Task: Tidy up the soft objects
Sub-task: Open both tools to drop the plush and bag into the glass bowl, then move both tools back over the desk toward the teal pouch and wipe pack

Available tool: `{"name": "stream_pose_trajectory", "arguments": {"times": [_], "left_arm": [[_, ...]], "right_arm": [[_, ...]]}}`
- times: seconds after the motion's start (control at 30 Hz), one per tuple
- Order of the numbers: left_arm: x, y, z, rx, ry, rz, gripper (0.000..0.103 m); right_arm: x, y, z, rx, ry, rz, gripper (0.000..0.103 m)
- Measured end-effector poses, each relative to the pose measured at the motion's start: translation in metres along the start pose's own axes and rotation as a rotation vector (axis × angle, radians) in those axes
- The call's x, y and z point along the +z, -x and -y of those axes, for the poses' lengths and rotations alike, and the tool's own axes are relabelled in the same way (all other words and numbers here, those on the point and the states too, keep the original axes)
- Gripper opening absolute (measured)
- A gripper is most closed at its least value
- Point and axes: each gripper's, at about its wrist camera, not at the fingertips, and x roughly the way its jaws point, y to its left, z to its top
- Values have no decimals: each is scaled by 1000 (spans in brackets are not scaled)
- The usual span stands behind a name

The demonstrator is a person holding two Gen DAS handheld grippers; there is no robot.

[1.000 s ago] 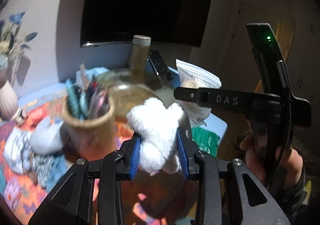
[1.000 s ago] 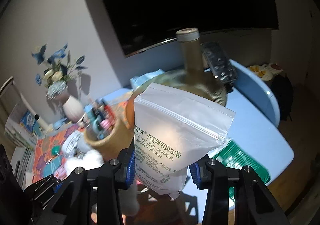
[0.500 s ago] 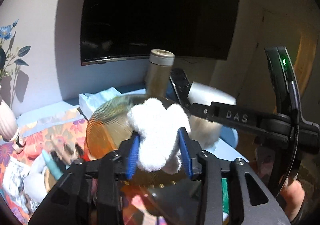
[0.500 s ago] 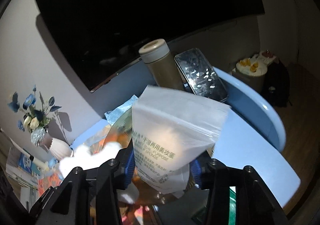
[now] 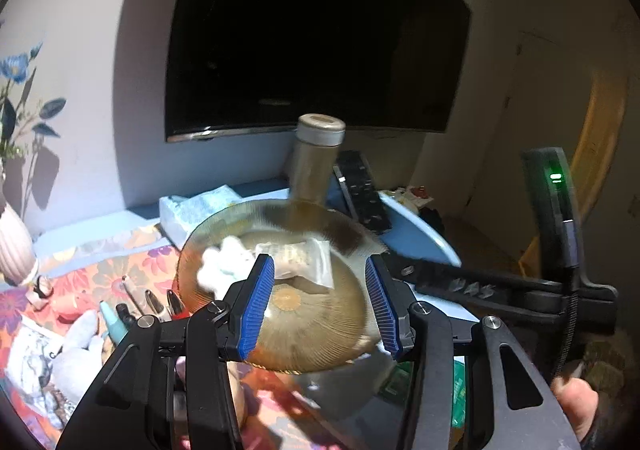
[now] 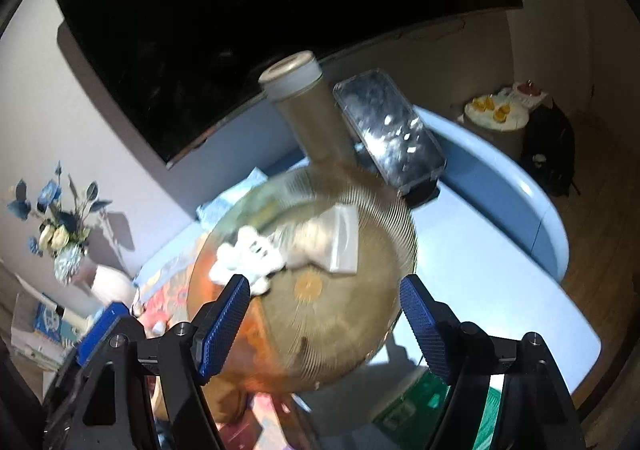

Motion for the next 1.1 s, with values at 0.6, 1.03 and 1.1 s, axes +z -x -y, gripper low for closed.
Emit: {"name": "stream_pose_trajectory", "arguments": {"times": [0.6, 1.03, 1.1], "left_arm": [[-45, 129, -29, 63, 1, 68, 84], [-105, 233, -211, 446, 263, 44, 85], [-117, 245, -241, 511, 301, 25, 85]], "right_arm": [[-60, 69, -77, 77, 140, 15, 87], [-131, 36, -219, 206, 419, -117, 88], [-144, 23, -235, 212, 448, -156, 88]]}}
